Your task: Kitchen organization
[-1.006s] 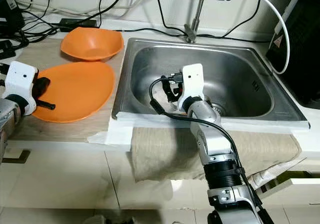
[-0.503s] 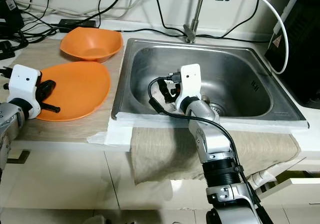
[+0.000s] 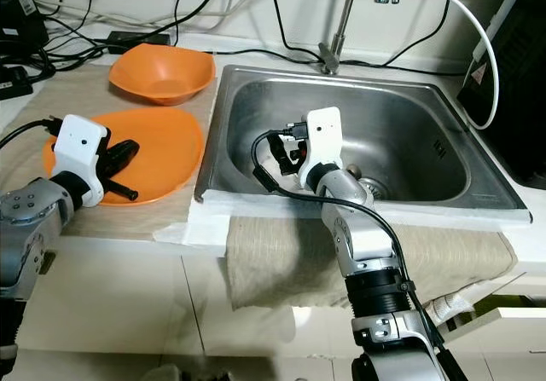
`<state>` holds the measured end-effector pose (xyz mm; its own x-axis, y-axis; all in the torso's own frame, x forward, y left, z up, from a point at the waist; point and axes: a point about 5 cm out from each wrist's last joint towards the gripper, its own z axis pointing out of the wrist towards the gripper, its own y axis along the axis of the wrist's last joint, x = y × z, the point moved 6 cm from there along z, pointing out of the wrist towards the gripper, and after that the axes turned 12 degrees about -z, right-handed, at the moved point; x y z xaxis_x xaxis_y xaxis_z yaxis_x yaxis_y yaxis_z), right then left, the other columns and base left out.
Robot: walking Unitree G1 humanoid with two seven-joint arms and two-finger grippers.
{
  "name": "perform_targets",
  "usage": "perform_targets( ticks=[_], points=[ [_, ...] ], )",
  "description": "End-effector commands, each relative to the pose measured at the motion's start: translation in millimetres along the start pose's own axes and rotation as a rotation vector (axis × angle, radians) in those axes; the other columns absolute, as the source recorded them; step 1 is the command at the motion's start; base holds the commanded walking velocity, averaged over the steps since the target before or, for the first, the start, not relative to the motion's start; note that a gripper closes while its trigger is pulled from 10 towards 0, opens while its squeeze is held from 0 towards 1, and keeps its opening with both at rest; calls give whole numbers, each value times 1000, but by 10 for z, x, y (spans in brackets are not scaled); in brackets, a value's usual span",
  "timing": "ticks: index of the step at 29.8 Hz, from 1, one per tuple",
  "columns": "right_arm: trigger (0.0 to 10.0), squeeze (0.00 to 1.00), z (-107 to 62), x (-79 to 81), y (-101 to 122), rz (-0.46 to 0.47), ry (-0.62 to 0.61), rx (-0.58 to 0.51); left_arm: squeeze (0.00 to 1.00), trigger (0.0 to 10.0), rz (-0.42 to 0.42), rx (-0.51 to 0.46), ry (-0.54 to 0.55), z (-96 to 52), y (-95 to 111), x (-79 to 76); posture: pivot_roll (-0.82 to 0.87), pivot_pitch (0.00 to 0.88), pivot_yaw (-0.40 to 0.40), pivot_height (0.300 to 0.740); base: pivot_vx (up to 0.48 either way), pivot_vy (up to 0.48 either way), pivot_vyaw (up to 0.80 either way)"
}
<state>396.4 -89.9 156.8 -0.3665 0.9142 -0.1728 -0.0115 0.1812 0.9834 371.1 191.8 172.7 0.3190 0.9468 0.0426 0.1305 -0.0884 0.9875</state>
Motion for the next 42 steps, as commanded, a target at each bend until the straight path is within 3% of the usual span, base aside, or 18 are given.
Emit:
perform_targets(
  ticks=[1,3,10,17,31,36,42],
  points=[
    [10000,0,-16,-20,-66,-6,-4,26,0,10000,16,-77,-26,31,282,-76,92,0,-76,732,0,0,0],
    [10000,0,-10,-14,-67,-5,-3,27,0,10000,46,-115,-18,68,443,-67,95,0,-75,732,0,0,0],
    [10000,0,7,2,-48,-4,-1,22,0,10000,96,-119,-29,173,599,-66,90,0,-68,732,0,0,0],
    [10000,0,14,7,-34,-1,-6,16,0,10000,123,30,-57,311,404,-79,81,0,-52,732,0,0,0],
    [10000,0,1,-2,-64,8,-21,20,0,10000,167,217,-73,318,103,-15,76,0,-34,732,0,0,0],
    [10000,0,4,13,-72,10,-19,23,0,10000,177,289,-112,313,-51,-78,76,0,-31,732,0,0,0],
    [10000,0,-2,5,-85,8,-19,27,0,10000,177,307,-169,309,-84,-201,75,0,-30,732,0,0,0]
  ],
)
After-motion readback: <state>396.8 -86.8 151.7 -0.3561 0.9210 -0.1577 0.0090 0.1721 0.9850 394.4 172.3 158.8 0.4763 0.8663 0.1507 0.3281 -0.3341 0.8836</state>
